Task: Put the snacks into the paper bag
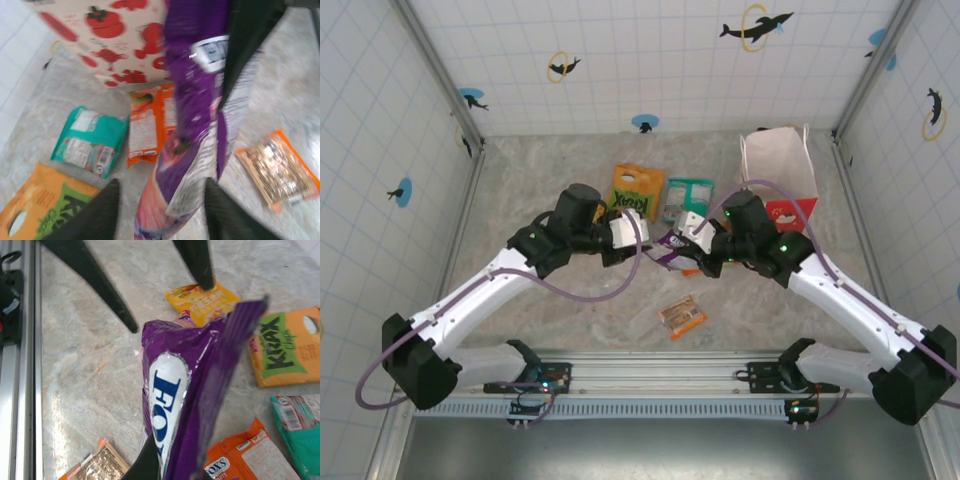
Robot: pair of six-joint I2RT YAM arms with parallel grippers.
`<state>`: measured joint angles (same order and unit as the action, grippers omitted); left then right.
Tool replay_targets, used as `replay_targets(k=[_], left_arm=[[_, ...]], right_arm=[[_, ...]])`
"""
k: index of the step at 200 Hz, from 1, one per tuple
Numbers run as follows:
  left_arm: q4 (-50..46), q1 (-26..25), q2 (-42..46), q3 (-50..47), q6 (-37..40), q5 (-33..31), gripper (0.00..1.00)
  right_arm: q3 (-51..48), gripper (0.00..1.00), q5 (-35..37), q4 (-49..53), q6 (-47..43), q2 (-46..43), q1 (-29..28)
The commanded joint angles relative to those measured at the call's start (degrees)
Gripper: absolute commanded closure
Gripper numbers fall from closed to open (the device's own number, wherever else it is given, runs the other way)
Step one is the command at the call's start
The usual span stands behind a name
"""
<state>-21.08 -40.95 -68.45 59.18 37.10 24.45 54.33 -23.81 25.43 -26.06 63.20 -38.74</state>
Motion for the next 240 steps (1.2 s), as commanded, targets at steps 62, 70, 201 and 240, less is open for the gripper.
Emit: replay_targets(k=[62, 70, 201, 240], left_arm=[[9.59, 0.81, -1.02, -2.75, -35.97, -22.98, 0.14], [10.32, 1.16, -1.24, -3.85, -38.67, -23.59, 0.12], [14.43, 5.53, -1.5, -5.67, -48.7, -21.75, 0.02], [14.62, 5.53, -1.94, -6.08, -48.83, -21.31, 0.03]], right_arm=[[-3.09, 0.99, 9.4, -20.82, 14.37, -10.18, 7.13], [-3.27, 1.0, 10.61, -23.21, 15.69, -10.87, 7.48], [1.91, 1.0, 16.69, -48.46, 25.18, -10.18, 19.97], [2.53, 1.0, 16.92, -52.97, 29.76, -9.22, 28.19]])
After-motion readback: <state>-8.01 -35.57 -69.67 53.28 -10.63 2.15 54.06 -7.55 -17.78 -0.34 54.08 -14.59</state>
